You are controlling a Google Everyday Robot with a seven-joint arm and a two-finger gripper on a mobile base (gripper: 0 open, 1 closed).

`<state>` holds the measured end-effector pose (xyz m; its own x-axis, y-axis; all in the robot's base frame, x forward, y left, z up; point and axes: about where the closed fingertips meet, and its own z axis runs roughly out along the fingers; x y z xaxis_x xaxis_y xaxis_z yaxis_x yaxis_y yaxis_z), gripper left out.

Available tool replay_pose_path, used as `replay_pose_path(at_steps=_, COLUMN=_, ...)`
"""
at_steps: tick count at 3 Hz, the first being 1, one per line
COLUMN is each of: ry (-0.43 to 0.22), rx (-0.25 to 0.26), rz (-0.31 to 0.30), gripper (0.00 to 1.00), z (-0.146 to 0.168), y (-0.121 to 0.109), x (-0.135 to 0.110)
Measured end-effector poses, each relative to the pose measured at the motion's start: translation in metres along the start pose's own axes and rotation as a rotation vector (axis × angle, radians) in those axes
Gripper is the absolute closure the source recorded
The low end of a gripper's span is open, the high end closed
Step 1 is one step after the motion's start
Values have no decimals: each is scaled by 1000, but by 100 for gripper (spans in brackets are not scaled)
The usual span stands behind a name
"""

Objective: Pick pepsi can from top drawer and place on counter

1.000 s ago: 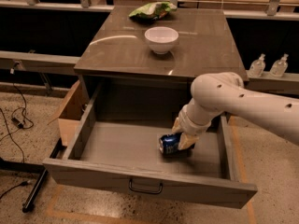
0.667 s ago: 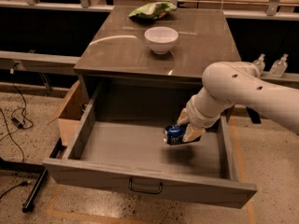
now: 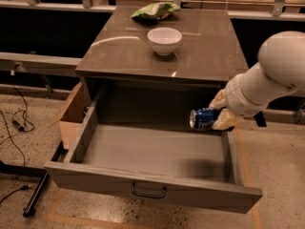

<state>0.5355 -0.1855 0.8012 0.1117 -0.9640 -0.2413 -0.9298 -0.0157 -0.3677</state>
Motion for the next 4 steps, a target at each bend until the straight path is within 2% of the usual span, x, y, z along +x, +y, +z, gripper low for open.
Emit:
replay_pose_path(at_steps=1, ry=30, rx=140, rz=32, gripper=100, z=-52, y=-32, x=3)
replay_pose_path(at_steps=2, ry=47, rx=267, rz=38, gripper=100, z=-85, y=-80, x=2)
replay_pose_path(at_steps=3, ry=65, rx=352, rz=30, gripper=100, z=-103, y=-127, x=-2)
replay_pose_path(at_steps=4, ry=87, rx=375, rz=15, gripper=100, z=-106, y=-169, x=-3)
